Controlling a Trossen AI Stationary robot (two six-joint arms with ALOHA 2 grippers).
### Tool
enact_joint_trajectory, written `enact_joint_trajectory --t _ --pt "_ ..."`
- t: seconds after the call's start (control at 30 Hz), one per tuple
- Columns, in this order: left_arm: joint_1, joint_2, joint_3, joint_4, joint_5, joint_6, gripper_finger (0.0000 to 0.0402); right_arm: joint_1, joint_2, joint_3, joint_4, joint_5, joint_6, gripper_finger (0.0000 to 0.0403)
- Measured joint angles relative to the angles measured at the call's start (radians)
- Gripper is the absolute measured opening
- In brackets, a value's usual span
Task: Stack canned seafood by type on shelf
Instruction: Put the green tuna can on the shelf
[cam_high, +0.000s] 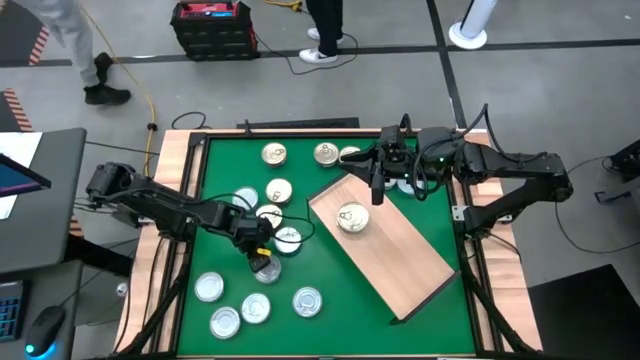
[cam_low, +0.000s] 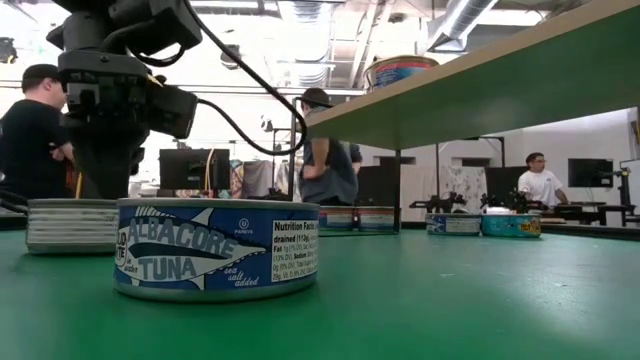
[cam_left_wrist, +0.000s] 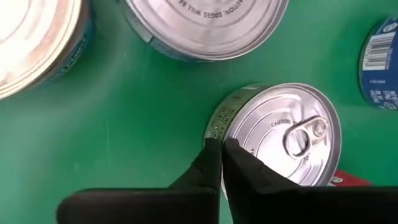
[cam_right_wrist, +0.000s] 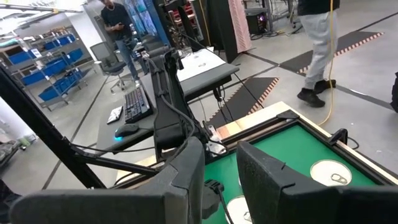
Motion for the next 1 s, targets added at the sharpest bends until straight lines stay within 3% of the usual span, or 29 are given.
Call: enact_joint_trajectory --t 0.27,0.6,0.83,1.0 --pt "0.037 -0.114 -0.107 -0.05 -0.036 -0.047 0.0 0.0 0.0 0.0 0.005 -0.001 0.0 0.0122" --pt "0.094 -0.372 -0.132 -0.312 -0.112 -0.012 0.0 -0.003 0.0 0.0 0.025 0.001 0.0 0.0122" --pt "0.046 -0.506 -0.011 -0.316 -0.103 -0.13 0.0005 -0.003 0.0 0.0 0.019 0.022 -0.001 0.0122" --pt "-0.022 -0.492 0.101 -0.304 -0.148 -0.205 0.0046 -0.003 0.0 0.0 0.019 0.047 -0.018 0.0122"
